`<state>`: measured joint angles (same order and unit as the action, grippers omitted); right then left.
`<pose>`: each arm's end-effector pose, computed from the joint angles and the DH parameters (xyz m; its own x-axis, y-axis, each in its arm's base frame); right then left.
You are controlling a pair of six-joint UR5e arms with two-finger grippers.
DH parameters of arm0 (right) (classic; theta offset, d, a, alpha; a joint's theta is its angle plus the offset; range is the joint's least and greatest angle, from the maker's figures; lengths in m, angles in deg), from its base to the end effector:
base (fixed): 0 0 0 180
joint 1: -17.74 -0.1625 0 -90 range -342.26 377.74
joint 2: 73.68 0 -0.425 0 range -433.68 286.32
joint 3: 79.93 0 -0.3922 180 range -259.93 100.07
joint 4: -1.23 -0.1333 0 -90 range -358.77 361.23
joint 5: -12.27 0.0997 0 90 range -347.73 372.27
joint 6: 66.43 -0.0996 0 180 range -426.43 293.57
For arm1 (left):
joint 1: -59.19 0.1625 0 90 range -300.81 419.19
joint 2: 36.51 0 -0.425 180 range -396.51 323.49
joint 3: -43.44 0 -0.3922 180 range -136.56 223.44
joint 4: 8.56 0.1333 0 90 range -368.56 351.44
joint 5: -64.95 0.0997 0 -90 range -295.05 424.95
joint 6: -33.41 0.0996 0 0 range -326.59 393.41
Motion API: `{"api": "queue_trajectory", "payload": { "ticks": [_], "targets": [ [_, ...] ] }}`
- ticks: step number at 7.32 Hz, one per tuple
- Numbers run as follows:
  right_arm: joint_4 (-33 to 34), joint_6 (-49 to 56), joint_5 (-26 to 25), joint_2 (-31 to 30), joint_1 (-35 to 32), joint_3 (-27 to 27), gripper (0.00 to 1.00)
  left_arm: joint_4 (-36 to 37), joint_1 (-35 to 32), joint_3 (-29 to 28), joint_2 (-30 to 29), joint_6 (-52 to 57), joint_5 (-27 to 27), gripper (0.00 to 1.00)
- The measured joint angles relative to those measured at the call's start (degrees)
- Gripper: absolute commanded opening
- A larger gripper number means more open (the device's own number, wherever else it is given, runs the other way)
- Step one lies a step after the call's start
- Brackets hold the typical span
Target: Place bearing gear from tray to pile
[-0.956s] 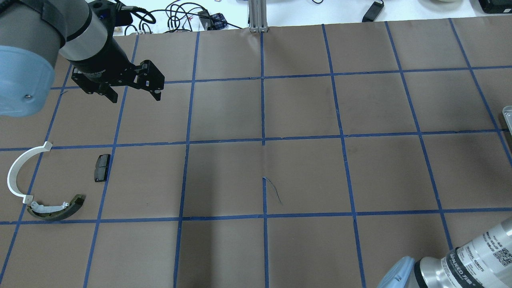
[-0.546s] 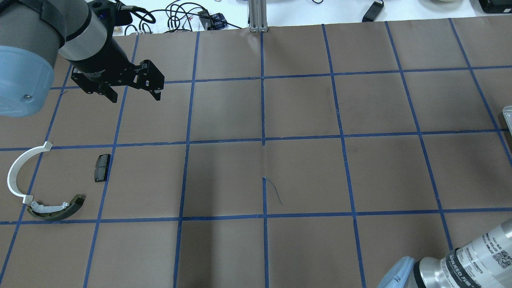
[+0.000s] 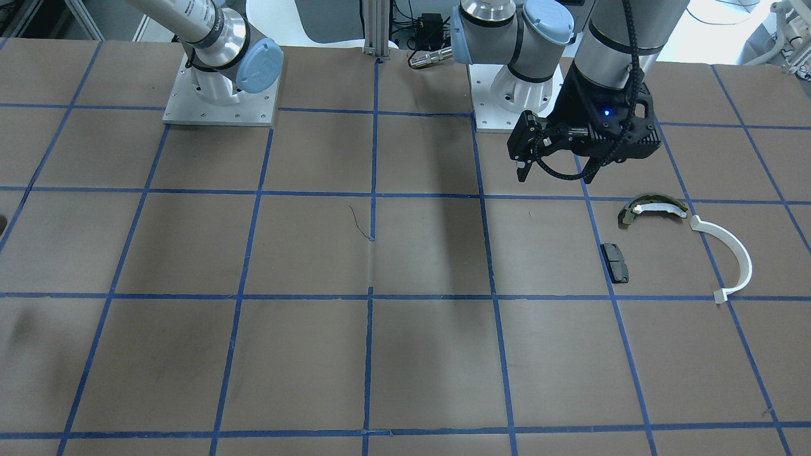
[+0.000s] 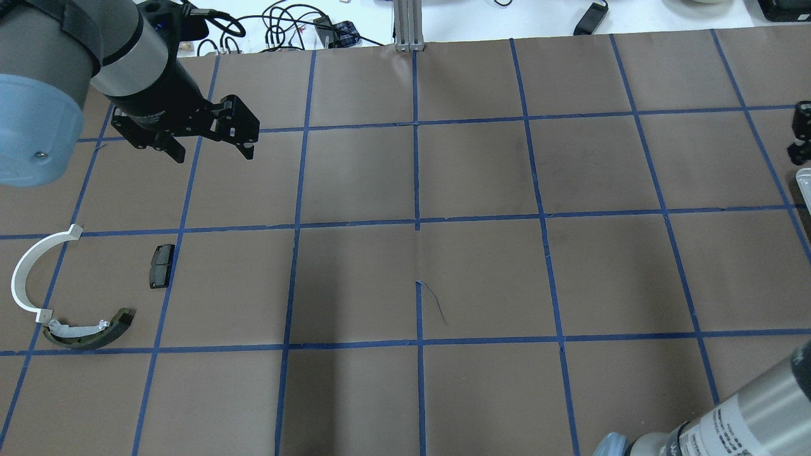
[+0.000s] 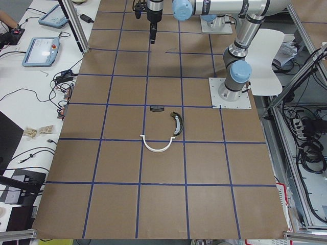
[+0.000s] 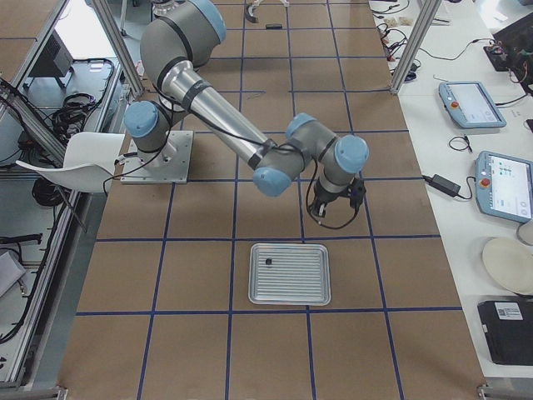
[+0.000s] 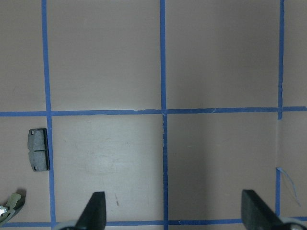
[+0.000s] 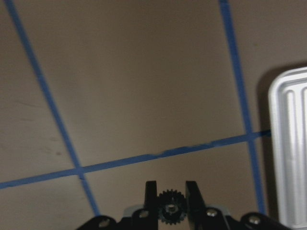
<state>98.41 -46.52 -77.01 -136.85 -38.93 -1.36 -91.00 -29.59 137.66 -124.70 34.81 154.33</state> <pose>-0.2471 -0.6207 0.3248 -0.9698 0.2364 -0.0604 0.2271 0.9651 0.1302 -0.1240 -0.4894 0.4806 -1.0000 0.0040 0.0086 0.0032 0.9959 -0.0900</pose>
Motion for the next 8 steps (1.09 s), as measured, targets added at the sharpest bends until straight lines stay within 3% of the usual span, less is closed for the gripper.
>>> {"api": "queue_trajectory", "payload": {
  "ticks": [4,8],
  "targets": [
    [-0.45,-32.81,7.91,-2.11,-25.24,3.48,0.00,-0.02,0.00,0.03,0.14,0.08,0.02,1.00],
    [13.19,-52.64,11.27,-1.75,-44.74,10.60,0.00,-0.08,0.02,-0.19,0.28,0.09,0.06,1.00]
  ]
}}
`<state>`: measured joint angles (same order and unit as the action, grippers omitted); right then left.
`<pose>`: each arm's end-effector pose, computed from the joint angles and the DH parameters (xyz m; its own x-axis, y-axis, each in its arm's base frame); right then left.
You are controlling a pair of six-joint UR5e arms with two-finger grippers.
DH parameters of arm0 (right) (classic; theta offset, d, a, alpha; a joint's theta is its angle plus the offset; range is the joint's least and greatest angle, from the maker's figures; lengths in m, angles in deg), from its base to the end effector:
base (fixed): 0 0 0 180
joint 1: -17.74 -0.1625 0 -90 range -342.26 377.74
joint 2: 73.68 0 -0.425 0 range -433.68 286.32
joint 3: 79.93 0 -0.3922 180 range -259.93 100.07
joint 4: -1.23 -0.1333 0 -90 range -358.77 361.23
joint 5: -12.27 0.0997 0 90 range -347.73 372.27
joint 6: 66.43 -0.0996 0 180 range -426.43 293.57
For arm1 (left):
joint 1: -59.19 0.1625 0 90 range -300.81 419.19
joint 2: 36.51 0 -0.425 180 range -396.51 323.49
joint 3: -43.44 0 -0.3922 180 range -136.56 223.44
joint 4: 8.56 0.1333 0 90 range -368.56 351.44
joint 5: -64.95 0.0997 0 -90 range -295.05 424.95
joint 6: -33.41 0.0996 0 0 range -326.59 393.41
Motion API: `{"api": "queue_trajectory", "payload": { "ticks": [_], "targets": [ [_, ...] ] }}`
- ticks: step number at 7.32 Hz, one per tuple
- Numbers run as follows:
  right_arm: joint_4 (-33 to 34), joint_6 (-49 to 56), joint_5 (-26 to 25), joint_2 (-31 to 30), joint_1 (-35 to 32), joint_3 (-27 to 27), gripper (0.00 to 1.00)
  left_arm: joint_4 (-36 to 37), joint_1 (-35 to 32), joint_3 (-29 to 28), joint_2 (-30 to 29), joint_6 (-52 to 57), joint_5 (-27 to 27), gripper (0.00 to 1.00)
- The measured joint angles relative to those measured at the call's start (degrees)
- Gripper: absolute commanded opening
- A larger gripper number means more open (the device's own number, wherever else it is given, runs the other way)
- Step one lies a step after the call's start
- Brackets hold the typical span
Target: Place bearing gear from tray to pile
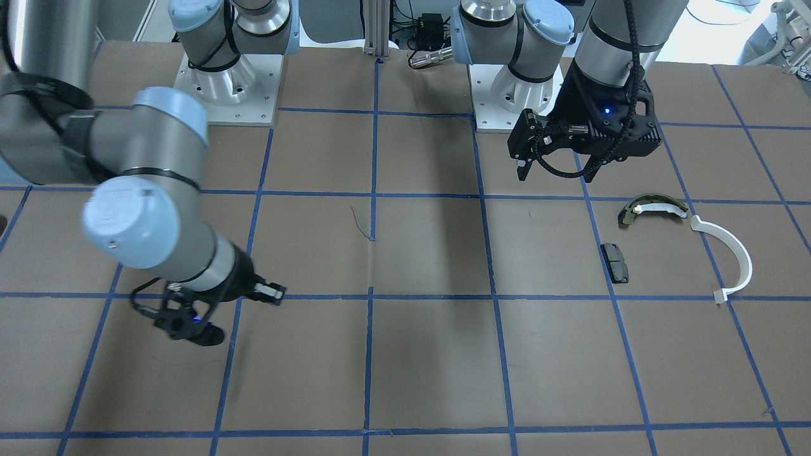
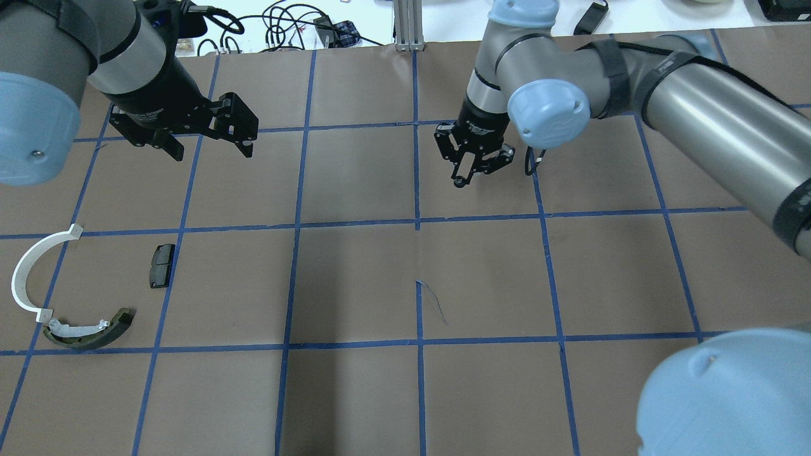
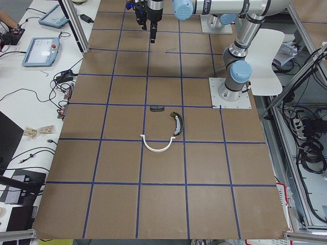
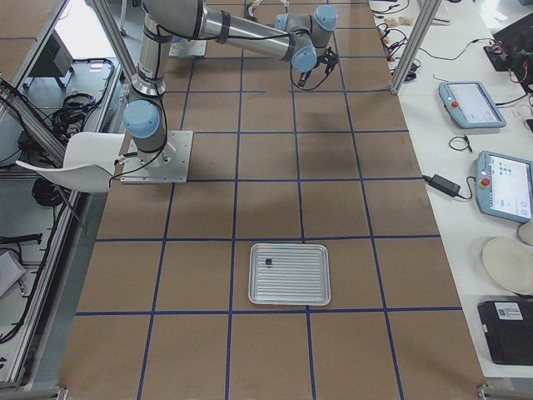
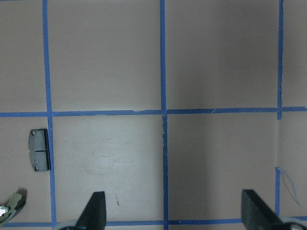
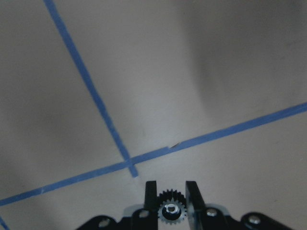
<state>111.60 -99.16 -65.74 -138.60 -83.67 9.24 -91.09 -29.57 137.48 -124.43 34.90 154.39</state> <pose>0.2757 -0.5877 0.2824 -0.9157 0.3776 -0.1378 0.3539 0.9199 0.1690 -0.1237 -0.4881 0.4842 -1.0000 0.0052 0.0072 0.0045 0.9953 -0.0962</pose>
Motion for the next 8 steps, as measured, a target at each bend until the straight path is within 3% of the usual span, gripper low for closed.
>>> {"api": "queue_trajectory", "payload": {
  "ticks": [4,5,6,7,8],
  "targets": [
    [8.42,-9.39,1.99,1.86,-10.45,6.91,0.00,0.00,0.00,0.16,0.04,0.00,0.03,1.00],
    [11.54,-11.16,1.98,2.86,-12.11,8.16,0.27,0.02,0.00,0.17,-0.01,0.00,0.03,1.00],
    [14.14,-12.33,1.74,3.53,-12.98,8.87,0.89,0.03,-0.01,0.18,-0.02,0.00,0.04,1.00],
    [15.49,-12.50,0.98,3.82,-13.28,9.13,1.00,0.02,-0.01,0.12,-0.05,0.00,0.03,1.00],
    [16.20,-12.32,-0.68,3.72,-13.18,9.03,1.00,0.01,-0.01,-0.06,-0.16,0.00,0.01,1.00]
  ]
}}
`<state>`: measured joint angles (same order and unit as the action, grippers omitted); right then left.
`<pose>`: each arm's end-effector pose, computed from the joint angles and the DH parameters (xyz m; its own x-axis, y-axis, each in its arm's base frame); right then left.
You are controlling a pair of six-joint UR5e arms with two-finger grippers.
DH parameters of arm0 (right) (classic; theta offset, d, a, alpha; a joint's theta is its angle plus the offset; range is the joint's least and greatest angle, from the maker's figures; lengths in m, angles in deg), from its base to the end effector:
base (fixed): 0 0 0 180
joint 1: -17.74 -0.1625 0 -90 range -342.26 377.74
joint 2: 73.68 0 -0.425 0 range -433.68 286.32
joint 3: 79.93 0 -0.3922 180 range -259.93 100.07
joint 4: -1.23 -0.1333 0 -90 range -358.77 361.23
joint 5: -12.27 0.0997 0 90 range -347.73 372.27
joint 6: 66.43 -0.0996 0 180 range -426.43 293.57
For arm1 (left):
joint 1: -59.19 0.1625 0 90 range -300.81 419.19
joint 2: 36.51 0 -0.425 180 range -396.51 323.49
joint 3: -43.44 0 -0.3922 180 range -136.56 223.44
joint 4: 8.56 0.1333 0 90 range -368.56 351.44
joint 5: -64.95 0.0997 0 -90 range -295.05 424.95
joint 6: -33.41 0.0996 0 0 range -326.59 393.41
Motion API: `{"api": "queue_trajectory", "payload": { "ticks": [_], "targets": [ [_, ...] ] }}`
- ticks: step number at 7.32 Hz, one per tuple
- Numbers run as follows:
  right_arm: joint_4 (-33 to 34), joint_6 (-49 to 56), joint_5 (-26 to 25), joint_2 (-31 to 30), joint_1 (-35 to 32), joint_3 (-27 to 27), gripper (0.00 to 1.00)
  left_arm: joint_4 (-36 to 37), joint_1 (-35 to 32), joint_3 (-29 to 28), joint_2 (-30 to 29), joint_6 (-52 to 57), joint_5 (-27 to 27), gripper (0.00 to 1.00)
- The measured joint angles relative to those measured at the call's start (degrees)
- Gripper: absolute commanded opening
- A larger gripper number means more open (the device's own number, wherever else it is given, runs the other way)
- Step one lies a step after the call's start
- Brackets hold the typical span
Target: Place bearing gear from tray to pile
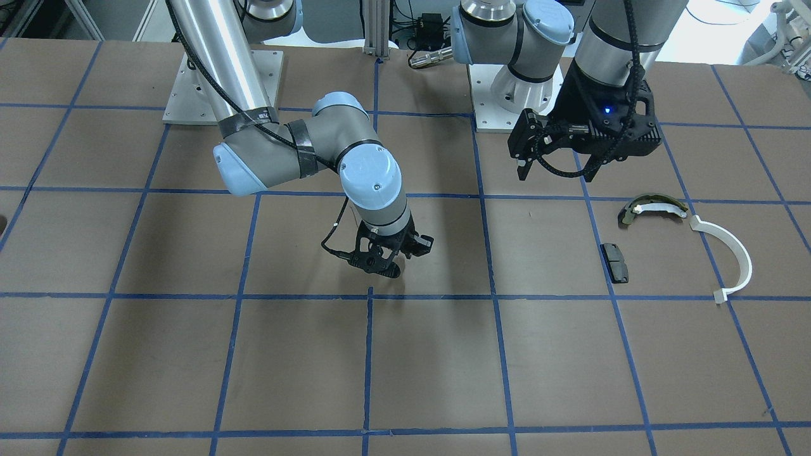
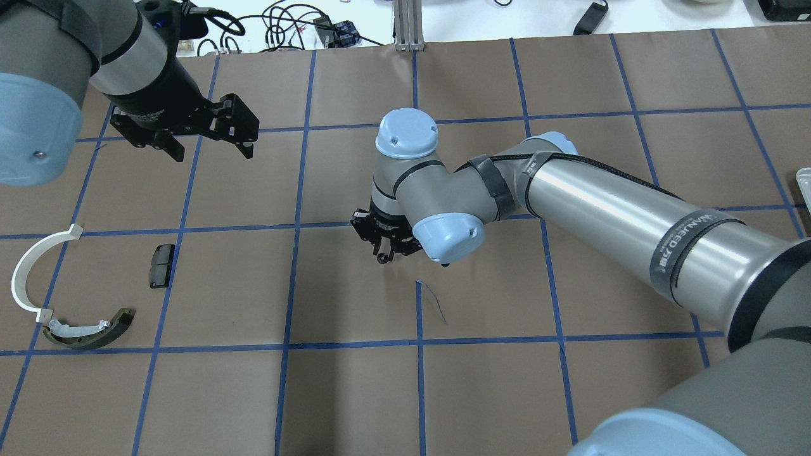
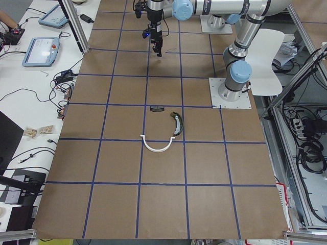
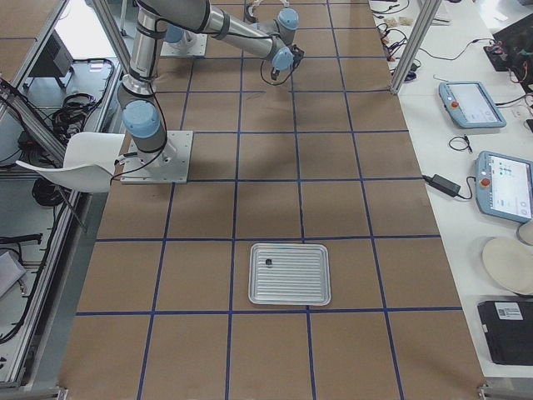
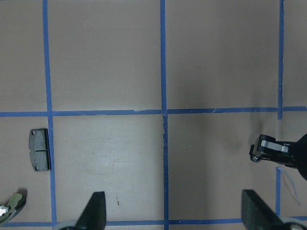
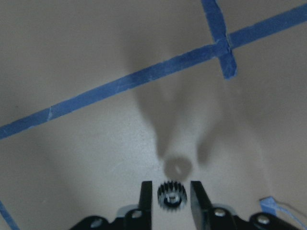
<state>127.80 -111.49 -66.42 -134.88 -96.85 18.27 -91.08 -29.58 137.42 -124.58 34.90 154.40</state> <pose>0.3957 -0.4974 0.2005 -0.9248 0.3564 -0.1332 0.3377 0.9302 0.1441 -0.1238 -0.4891 0.4835 -1.0000 0.0053 0.0071 0.0046 0.9955 -0.0948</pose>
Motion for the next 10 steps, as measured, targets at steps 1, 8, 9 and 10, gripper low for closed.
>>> {"api": "queue_trajectory", "payload": {
  "ticks": [1,8,9,10],
  "targets": [
    [0.12,0.73,-2.28,-0.55,0.43,-0.19,1.00,0.00,0.00,-0.17,-0.07,0.00,-0.04,1.00],
    [-11.57,43.53,-7.44,-14.46,31.95,-0.47,1.00,0.08,0.08,-0.08,-0.10,-0.02,-0.06,1.00],
    [-14.00,51.31,-7.65,-15.50,38.01,-0.50,1.00,0.04,0.07,0.05,-0.28,-0.12,-0.07,1.00],
    [-15.27,59.08,-7.81,-15.92,44.06,-0.51,1.00,-0.15,-0.13,0.26,-0.69,-0.27,-0.06,1.00]
  ]
}}
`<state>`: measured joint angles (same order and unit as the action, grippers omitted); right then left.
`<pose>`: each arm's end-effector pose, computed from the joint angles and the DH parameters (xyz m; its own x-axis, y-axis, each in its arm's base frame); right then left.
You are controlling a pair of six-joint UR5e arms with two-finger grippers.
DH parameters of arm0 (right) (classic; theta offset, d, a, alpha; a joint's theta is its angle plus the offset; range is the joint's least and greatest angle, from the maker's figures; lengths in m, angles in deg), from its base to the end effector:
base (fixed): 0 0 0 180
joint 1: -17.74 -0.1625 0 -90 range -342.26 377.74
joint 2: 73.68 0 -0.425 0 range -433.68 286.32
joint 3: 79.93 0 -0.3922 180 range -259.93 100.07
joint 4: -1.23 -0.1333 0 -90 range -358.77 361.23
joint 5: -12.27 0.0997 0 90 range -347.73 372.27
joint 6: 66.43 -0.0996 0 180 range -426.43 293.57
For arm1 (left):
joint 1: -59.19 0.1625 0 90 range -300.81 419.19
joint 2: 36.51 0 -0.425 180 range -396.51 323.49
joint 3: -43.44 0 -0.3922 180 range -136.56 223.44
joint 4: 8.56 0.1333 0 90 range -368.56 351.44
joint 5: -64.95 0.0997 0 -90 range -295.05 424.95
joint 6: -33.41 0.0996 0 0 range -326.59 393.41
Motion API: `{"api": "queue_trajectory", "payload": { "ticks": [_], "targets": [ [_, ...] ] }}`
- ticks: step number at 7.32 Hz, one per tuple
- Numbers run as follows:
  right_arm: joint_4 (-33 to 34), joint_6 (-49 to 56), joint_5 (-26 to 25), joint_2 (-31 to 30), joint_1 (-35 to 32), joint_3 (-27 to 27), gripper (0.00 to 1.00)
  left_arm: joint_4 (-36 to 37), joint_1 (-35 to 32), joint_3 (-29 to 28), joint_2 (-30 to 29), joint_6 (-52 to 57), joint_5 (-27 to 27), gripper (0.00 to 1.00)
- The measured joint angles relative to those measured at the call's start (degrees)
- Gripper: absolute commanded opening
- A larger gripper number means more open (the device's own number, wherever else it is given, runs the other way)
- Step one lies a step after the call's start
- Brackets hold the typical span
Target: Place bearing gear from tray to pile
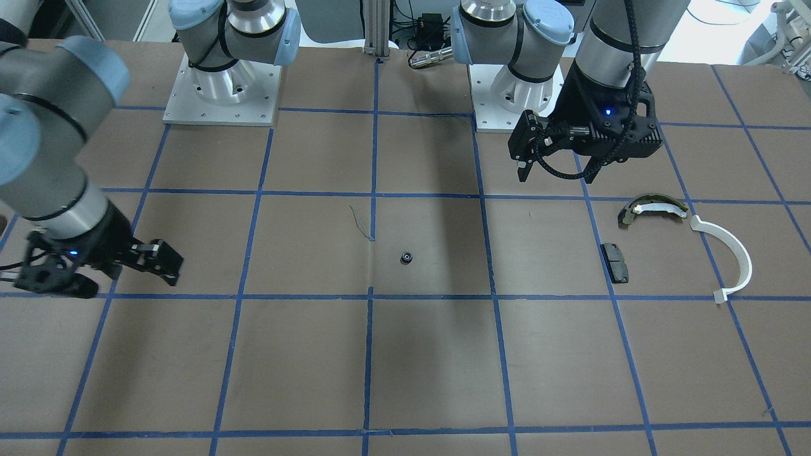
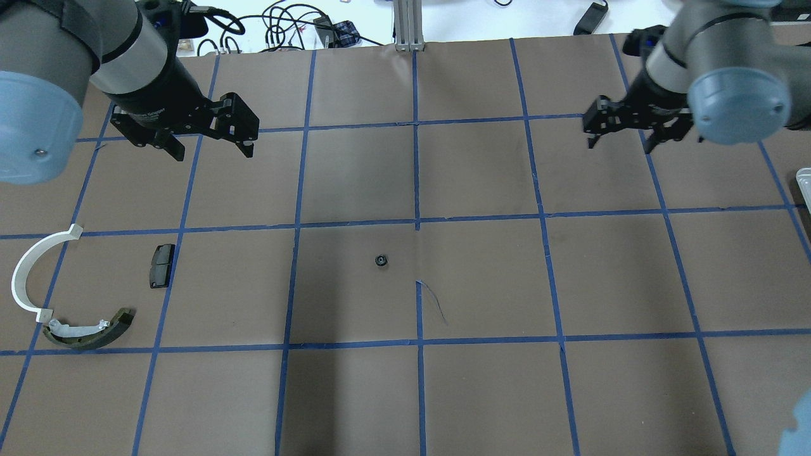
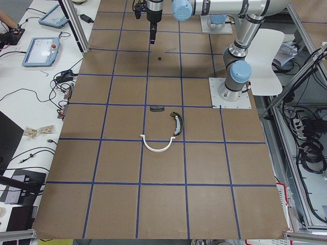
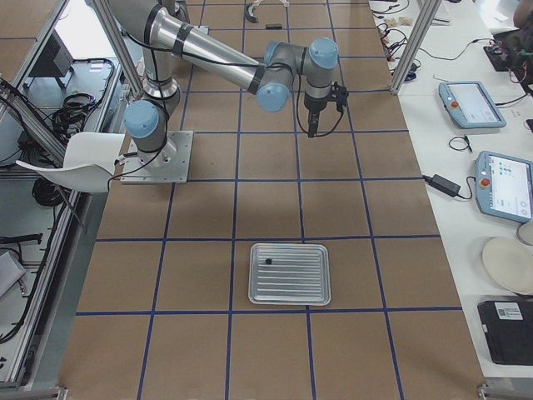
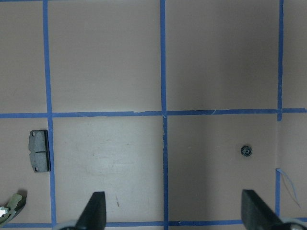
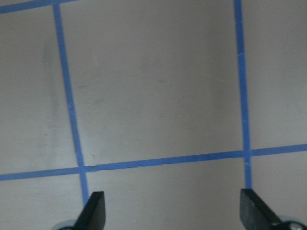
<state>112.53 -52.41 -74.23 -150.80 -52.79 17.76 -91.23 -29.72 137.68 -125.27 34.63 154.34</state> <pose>-0.0562 -0.5772 0.3409 -0.9940 0.0937 -0.0561 0.0953 0.9951 -0.0271 -0.1250 -0.4919 0.4751 -1.0000 0.0030 0.0090 0.0023 0.9971 -0.0757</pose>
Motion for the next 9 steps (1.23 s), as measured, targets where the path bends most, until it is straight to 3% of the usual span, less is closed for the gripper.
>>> {"api": "queue_trajectory", "payload": {
  "ticks": [3,6,7,9],
  "targets": [
    [-1.41,22.26,-3.46,0.36,17.14,-0.52,1.00,-0.69,-0.77,1.14,-0.95,-1.15,-1.71,1.00],
    [-1.15,36.88,-4.66,6.88,29.40,-4.61,1.00,0.98,-2.96,5.91,-1.18,-7.70,-5.99,1.00],
    [-1.09,39.29,-4.81,9.67,31.22,-6.26,1.00,4.15,-6.44,8.30,-1.79,-15.00,-5.65,1.00],
    [0.13,41.21,-5.67,13.75,32.95,-7.74,1.00,17.13,-12.45,15.72,-4.92,-24.60,-1.50,1.00]
  ]
}}
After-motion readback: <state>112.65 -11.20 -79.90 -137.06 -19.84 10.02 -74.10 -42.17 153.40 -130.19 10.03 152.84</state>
